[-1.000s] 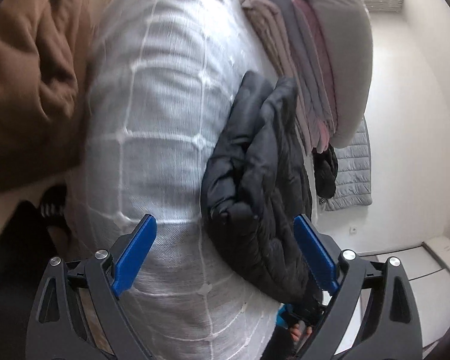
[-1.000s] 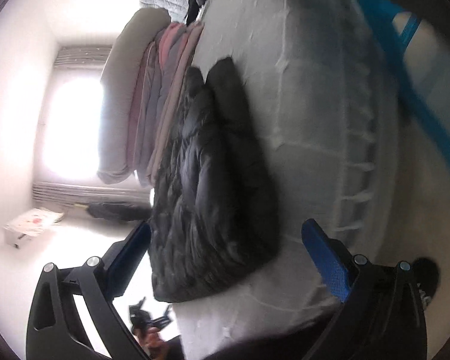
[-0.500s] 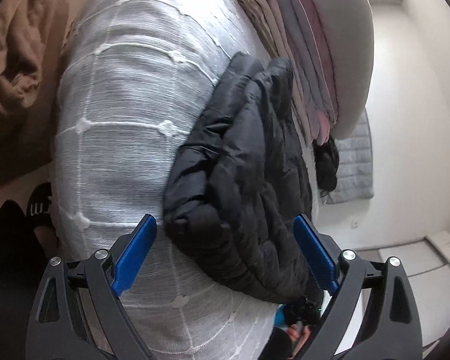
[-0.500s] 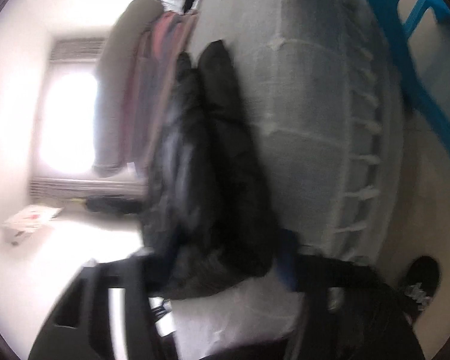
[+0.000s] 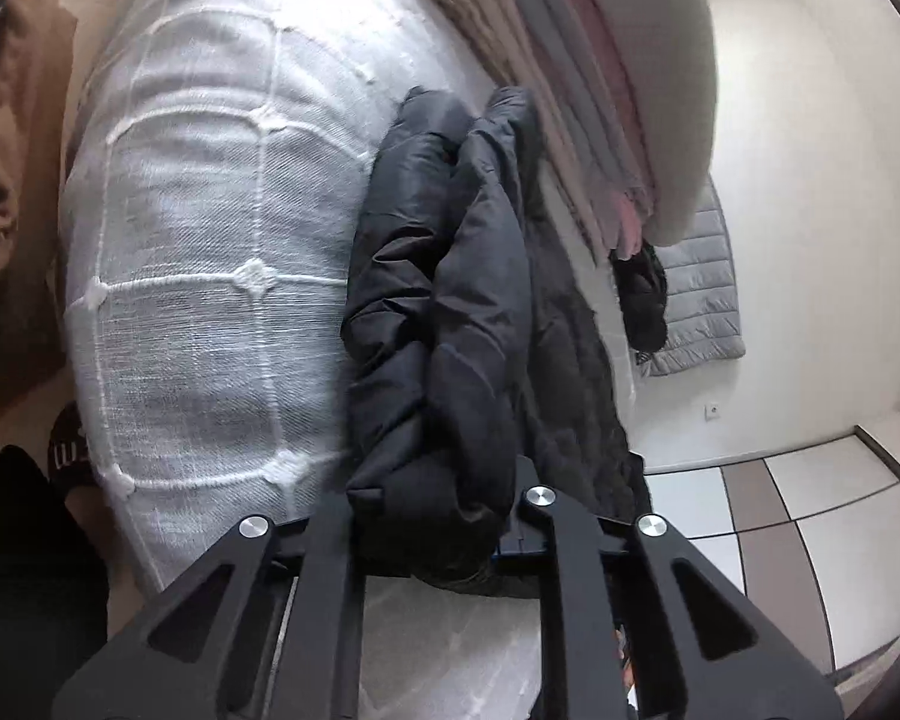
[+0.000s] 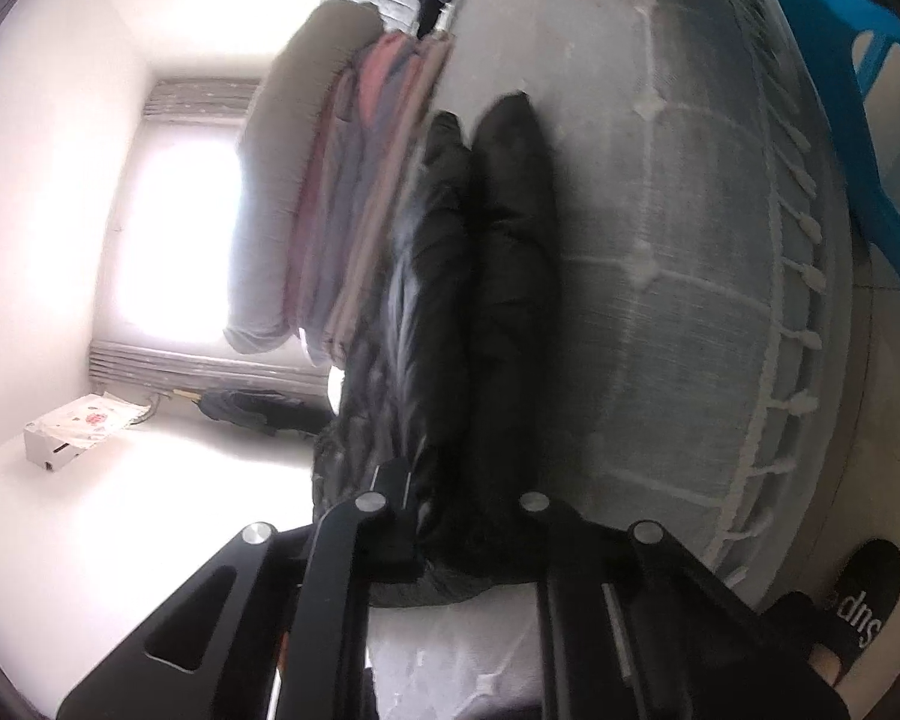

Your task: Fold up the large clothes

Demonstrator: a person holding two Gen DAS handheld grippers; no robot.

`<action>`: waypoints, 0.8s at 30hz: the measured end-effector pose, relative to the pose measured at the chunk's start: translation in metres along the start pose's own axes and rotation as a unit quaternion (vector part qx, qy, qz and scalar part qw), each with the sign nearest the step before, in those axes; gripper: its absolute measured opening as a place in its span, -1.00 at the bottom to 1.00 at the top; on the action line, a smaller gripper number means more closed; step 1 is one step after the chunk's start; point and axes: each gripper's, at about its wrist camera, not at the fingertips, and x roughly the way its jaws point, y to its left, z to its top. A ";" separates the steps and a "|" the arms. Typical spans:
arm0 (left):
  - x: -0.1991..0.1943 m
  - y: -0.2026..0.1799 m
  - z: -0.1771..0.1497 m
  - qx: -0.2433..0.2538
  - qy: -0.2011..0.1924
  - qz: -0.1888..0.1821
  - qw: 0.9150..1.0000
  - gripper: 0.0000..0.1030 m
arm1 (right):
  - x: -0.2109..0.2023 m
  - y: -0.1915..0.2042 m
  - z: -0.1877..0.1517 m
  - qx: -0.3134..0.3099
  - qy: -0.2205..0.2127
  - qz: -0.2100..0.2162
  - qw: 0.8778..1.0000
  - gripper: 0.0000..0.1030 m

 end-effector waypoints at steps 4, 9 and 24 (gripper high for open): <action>-0.024 -0.017 -0.003 0.023 -0.002 -0.012 1.000 -0.77 | -0.016 0.025 -0.013 -0.024 0.002 0.023 0.999 -0.77; -0.064 -0.018 -0.017 0.038 -0.002 -0.017 0.999 -0.77 | -0.035 0.034 -0.042 -0.046 0.032 0.008 0.998 -0.77; -0.058 0.023 -0.031 0.004 -0.002 0.013 1.000 0.13 | -0.034 0.145 -0.054 -0.256 -0.081 -0.206 0.941 0.15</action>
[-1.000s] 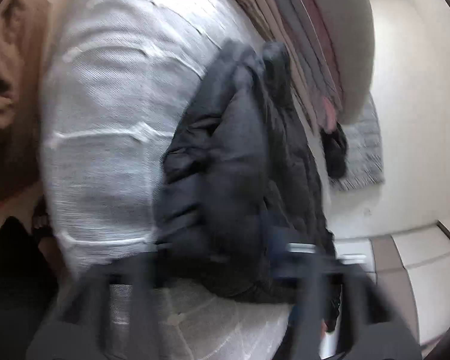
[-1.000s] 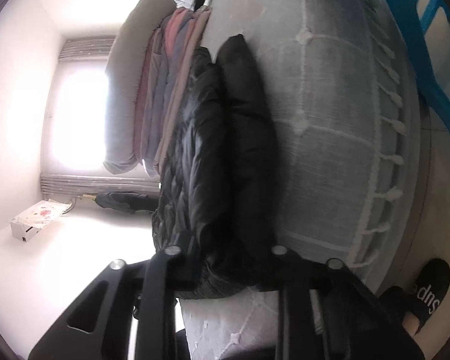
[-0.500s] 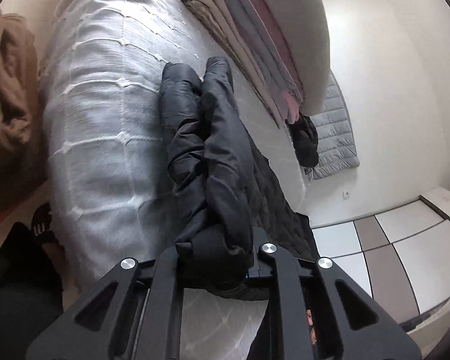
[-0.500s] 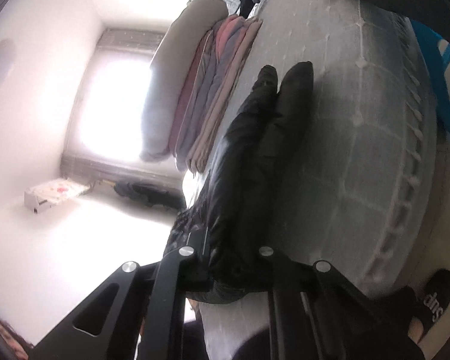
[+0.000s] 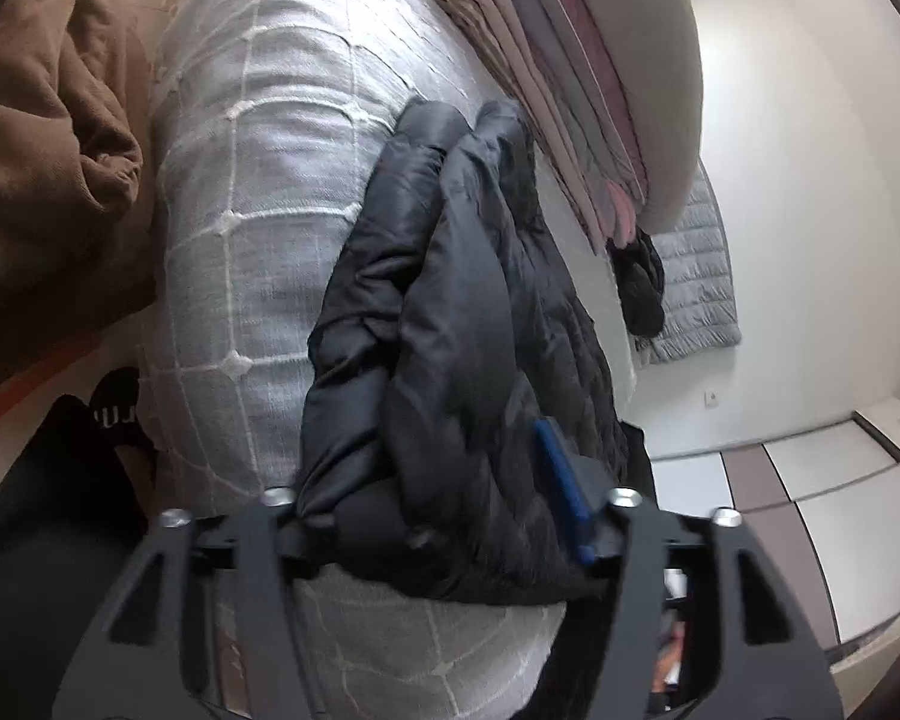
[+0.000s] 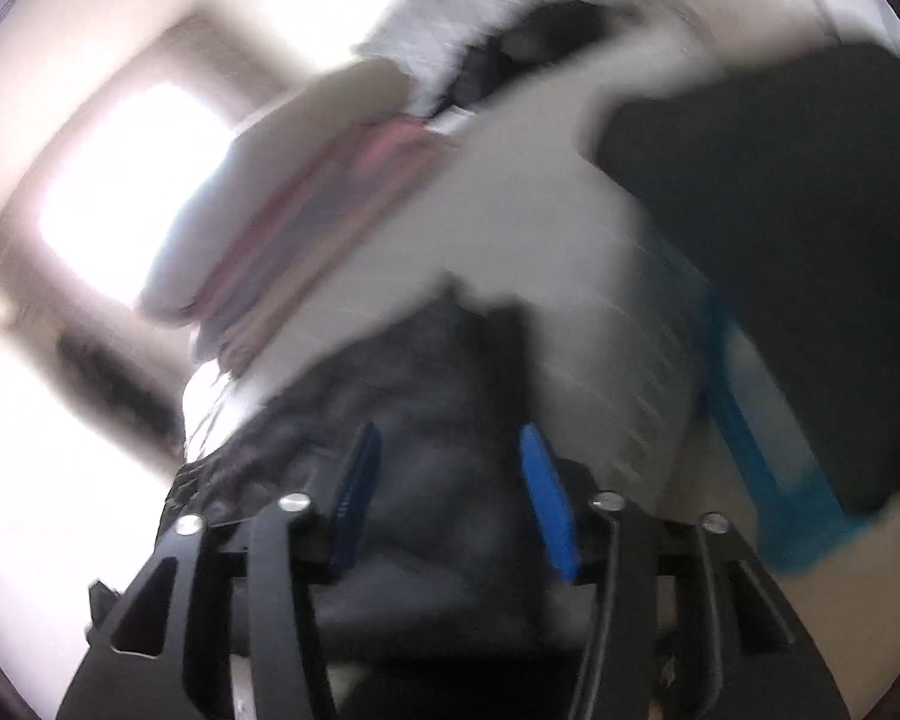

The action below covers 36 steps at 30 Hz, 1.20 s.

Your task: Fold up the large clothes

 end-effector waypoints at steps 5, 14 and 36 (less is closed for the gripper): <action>0.012 0.001 0.005 0.001 -0.006 0.011 1.000 0.25 | 0.094 0.126 0.005 -0.160 0.084 0.014 0.983 0.16; 0.016 0.018 0.014 -0.014 -0.020 -0.019 1.000 0.26 | 0.265 0.201 -0.021 -0.243 0.193 -0.053 0.949 0.16; 0.021 0.021 0.016 -0.025 -0.037 -0.001 0.999 0.38 | 0.212 0.200 -0.041 -0.211 0.173 0.021 0.962 0.41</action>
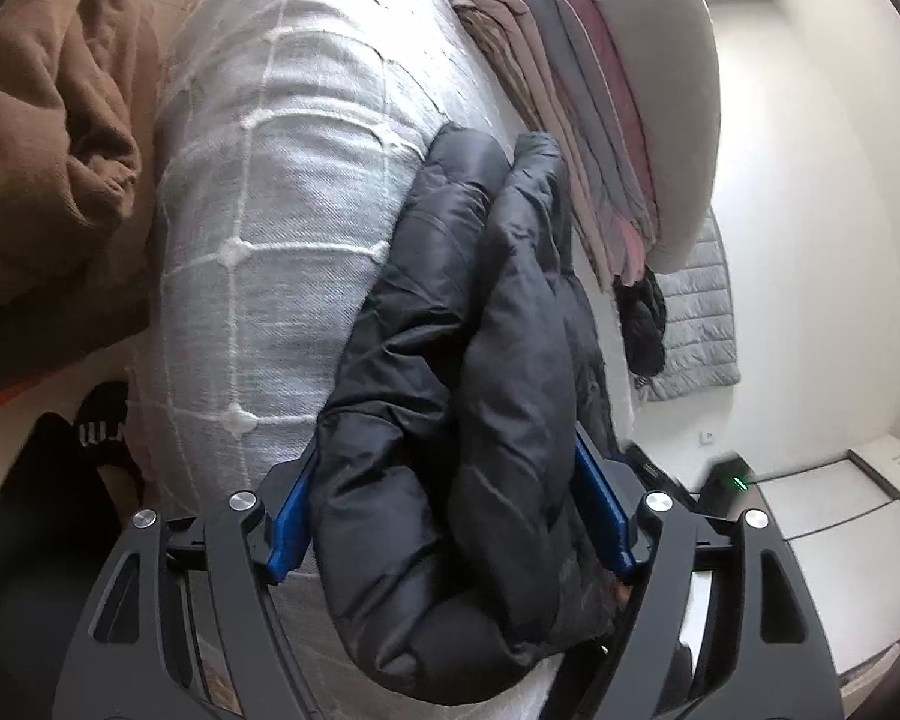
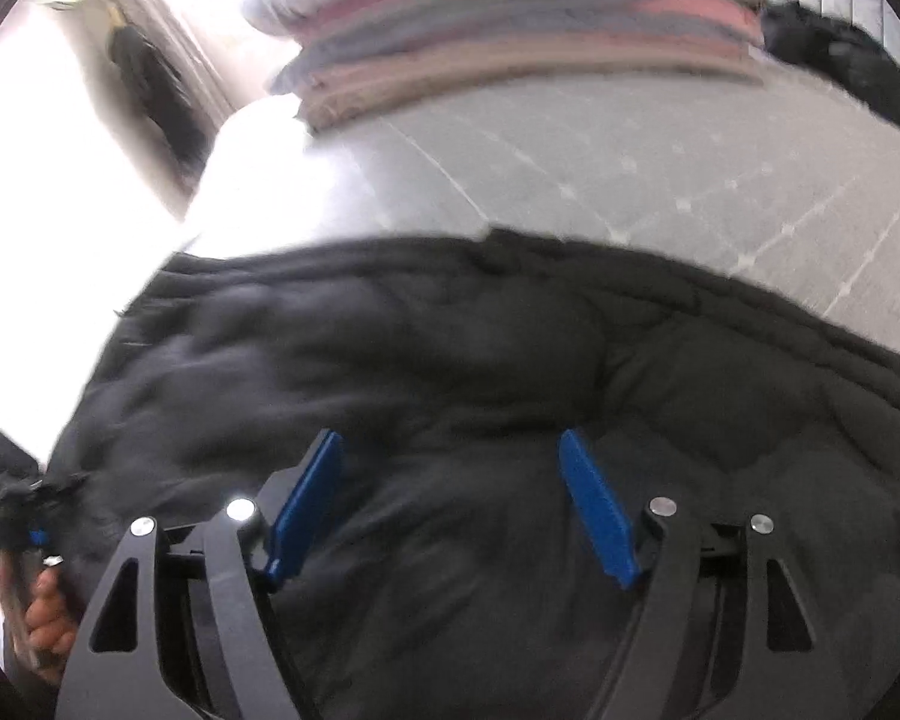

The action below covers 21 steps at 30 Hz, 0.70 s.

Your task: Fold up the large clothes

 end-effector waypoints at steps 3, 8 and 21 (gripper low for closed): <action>-0.002 -0.013 -0.004 0.039 -0.017 0.037 0.998 0.40 | -0.015 0.003 -0.025 -0.003 0.003 -0.003 1.000 0.41; -0.002 -0.022 -0.007 0.062 -0.023 0.057 0.996 0.42 | -0.015 -0.006 -0.045 0.013 0.007 -0.012 1.000 0.41; -0.002 -0.010 -0.003 0.034 -0.020 0.046 0.998 0.42 | 0.018 0.003 -0.037 -0.001 0.028 -0.034 0.999 0.51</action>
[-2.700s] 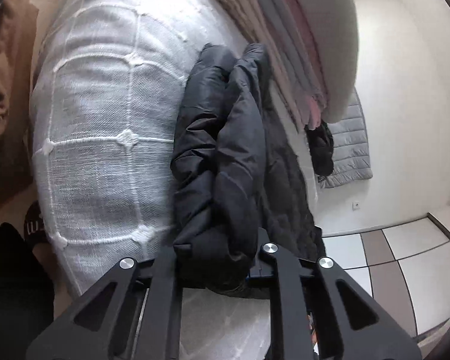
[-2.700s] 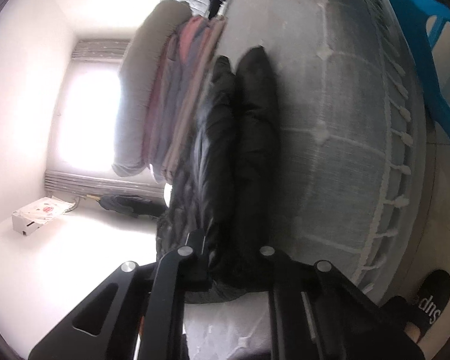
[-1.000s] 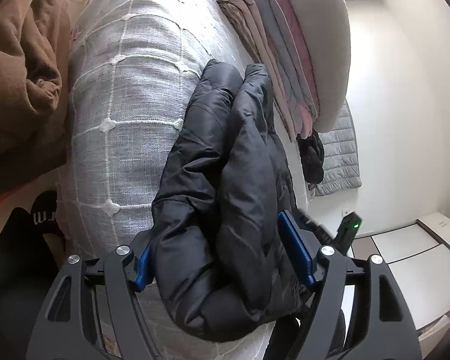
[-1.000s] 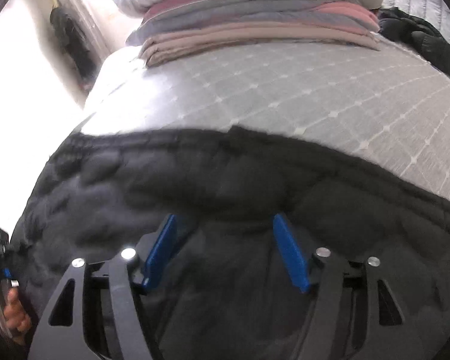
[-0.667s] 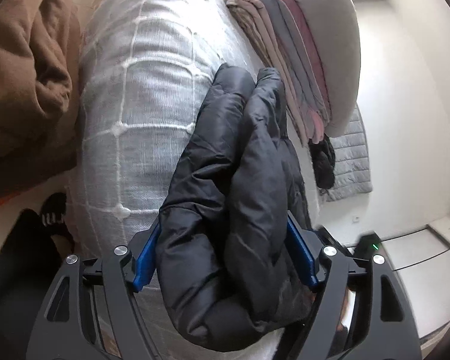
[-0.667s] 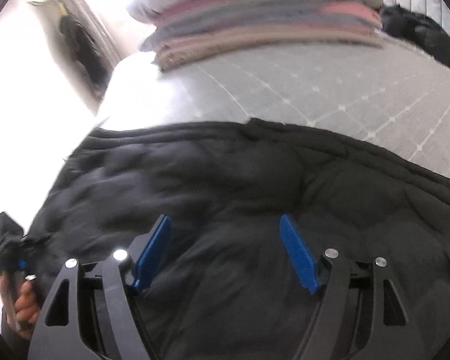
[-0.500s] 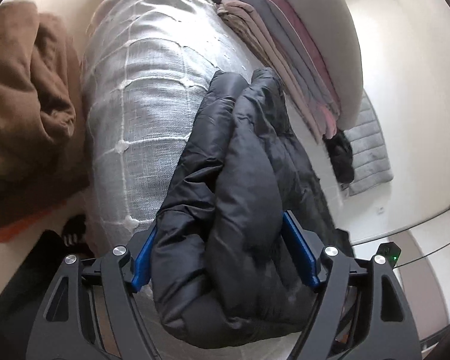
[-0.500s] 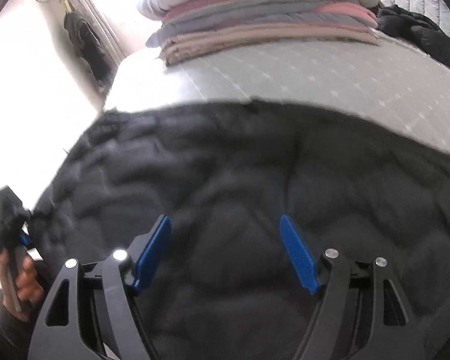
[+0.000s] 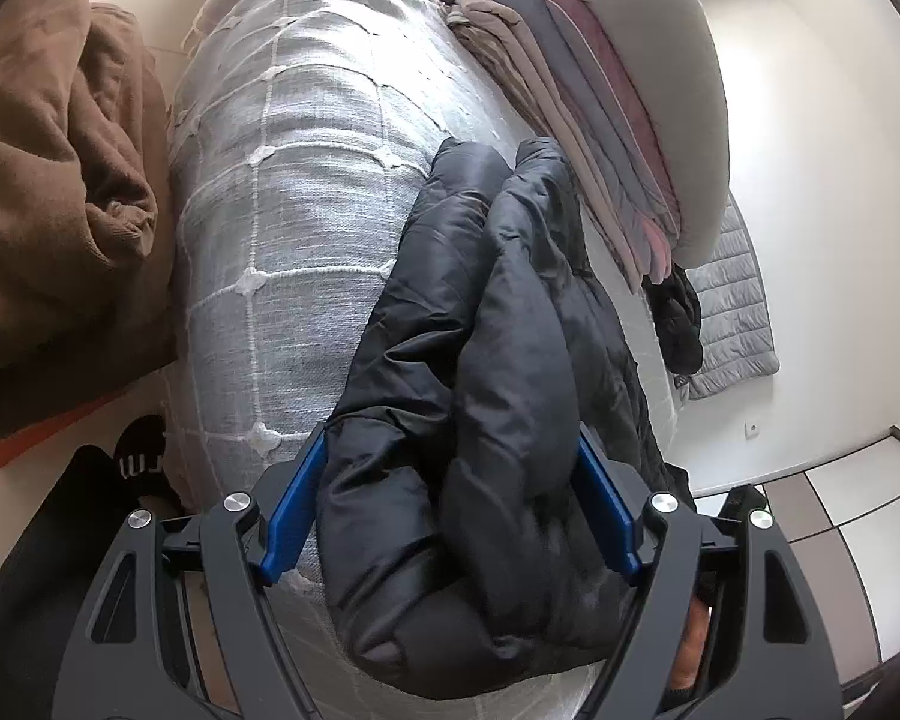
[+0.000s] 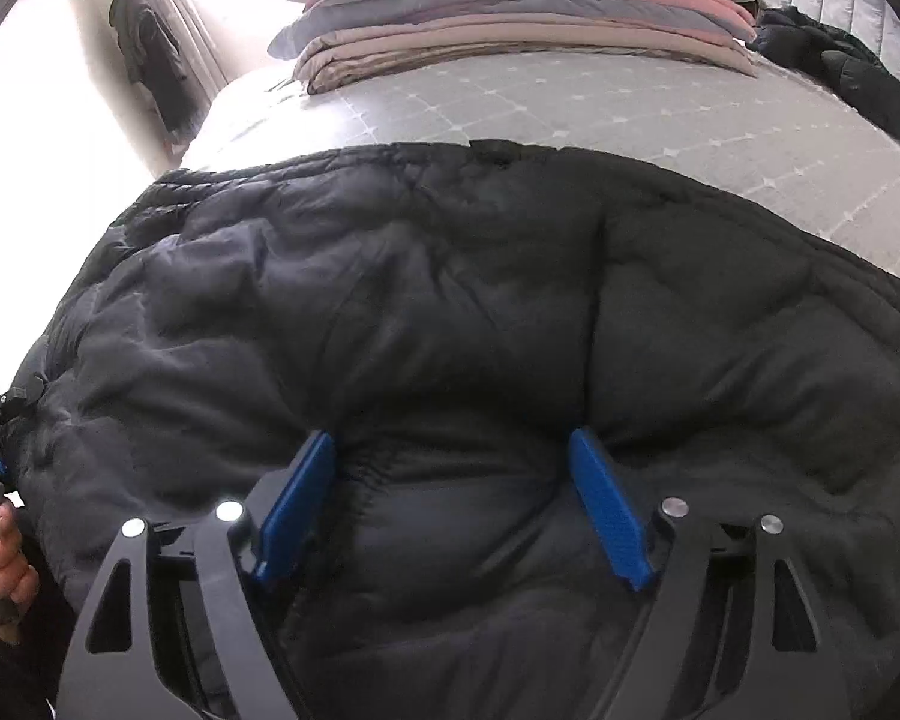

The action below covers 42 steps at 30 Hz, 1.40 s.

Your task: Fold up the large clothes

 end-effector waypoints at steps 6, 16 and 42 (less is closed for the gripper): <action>0.005 -0.003 -0.001 0.003 0.006 -0.002 1.000 0.42 | -0.021 -0.007 0.002 0.008 -0.036 0.008 0.999 0.51; 0.005 -0.007 -0.002 0.010 0.002 -0.004 1.000 0.42 | 0.005 -0.005 -0.010 -0.013 -0.026 -0.011 1.000 0.71; -0.002 -0.012 0.000 0.015 -0.032 -0.022 0.999 -0.18 | 0.005 -0.008 -0.009 -0.036 -0.002 -0.097 0.995 0.82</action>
